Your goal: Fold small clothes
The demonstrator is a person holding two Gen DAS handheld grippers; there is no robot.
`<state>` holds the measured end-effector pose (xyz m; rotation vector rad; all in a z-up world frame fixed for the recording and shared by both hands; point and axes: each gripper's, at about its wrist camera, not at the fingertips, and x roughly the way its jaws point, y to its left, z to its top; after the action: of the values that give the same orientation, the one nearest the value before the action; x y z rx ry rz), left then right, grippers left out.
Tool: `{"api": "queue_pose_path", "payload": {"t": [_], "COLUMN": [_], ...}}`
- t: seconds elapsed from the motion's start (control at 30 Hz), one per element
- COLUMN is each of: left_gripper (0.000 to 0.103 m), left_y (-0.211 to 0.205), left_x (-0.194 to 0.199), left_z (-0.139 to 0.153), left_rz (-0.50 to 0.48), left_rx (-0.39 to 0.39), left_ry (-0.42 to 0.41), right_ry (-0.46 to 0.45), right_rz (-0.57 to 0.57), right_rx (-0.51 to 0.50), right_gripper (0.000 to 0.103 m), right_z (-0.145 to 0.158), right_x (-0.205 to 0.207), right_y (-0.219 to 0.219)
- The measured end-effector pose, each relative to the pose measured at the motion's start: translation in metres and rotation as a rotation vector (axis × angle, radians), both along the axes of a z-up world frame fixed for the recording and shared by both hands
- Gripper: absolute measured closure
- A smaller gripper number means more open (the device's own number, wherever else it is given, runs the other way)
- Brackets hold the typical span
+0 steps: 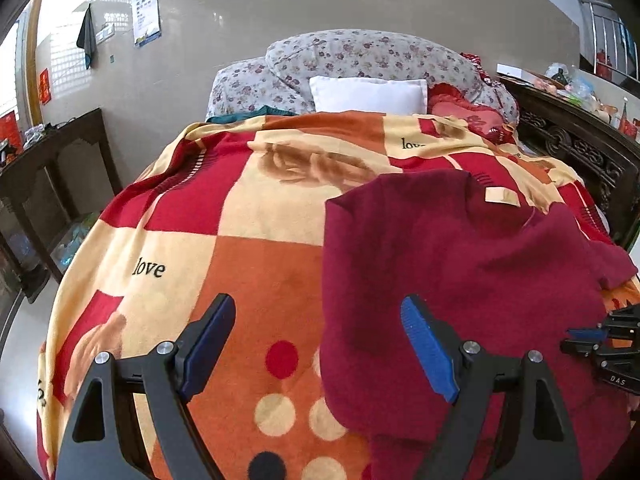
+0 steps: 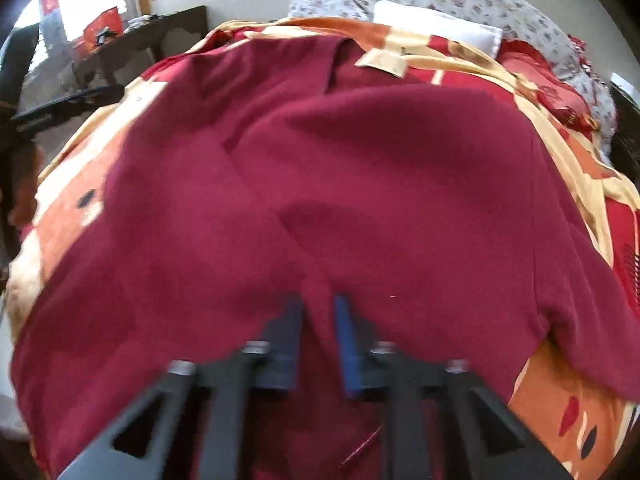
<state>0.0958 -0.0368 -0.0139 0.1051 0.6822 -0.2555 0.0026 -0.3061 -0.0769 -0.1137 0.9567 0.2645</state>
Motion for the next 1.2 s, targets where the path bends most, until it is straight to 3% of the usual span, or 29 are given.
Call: {"api": "queue_pose_path", "payload": {"t": [0.07, 0.2, 0.27, 0.37, 0.5, 0.6, 0.7, 0.83, 0.9, 1.0, 1.2], "left_gripper": [0.019, 0.019, 0.019, 0.019, 0.019, 0.019, 0.019, 0.019, 0.019, 0.019, 0.019], "left_y": [0.002, 0.001, -0.005, -0.020, -0.040, -0.048, -0.049, -0.052, -0.057, -0.061, -0.047], "left_x": [0.002, 0.006, 0.009, 0.015, 0.026, 0.030, 0.039, 0.061, 0.073, 0.088, 0.089], "left_z": [0.005, 0.014, 0.013, 0.005, -0.005, -0.010, -0.016, -0.031, -0.040, -0.054, -0.062], "left_rz": [0.010, 0.033, 0.035, 0.023, 0.011, 0.006, 0.018, 0.066, 0.077, 0.091, 0.101], "left_rx": [-0.016, -0.047, -0.059, -0.051, -0.035, 0.019, 0.026, 0.035, 0.065, 0.099, 0.026], "left_ry": [-0.005, -0.028, -0.023, -0.006, 0.026, 0.012, 0.015, 0.050, 0.068, 0.096, 0.135], "right_ry": [-0.046, -0.263, -0.305, -0.362, -0.266, -0.296, -0.332, -0.241, -0.210, -0.162, -0.180], "right_rz": [-0.013, -0.145, -0.220, -0.313, -0.341, -0.368, -0.355, -0.219, -0.238, -0.292, -0.260], "right_rx": [-0.013, -0.114, -0.125, -0.246, -0.251, -0.178, -0.084, -0.010, -0.056, 0.001, -0.008], "right_gripper": [0.098, 0.099, 0.099, 0.098, 0.096, 0.091, 0.085, 0.085, 0.085, 0.091, 0.088], "right_z": [0.015, 0.068, 0.079, 0.073, 0.040, 0.057, 0.076, 0.063, 0.047, 0.029, 0.047], "right_x": [-0.003, -0.002, 0.006, 0.022, 0.052, 0.033, 0.027, 0.058, 0.080, 0.107, 0.082], "right_y": [-0.001, -0.020, -0.034, -0.043, -0.056, -0.059, -0.054, -0.028, -0.025, -0.038, -0.036]}}
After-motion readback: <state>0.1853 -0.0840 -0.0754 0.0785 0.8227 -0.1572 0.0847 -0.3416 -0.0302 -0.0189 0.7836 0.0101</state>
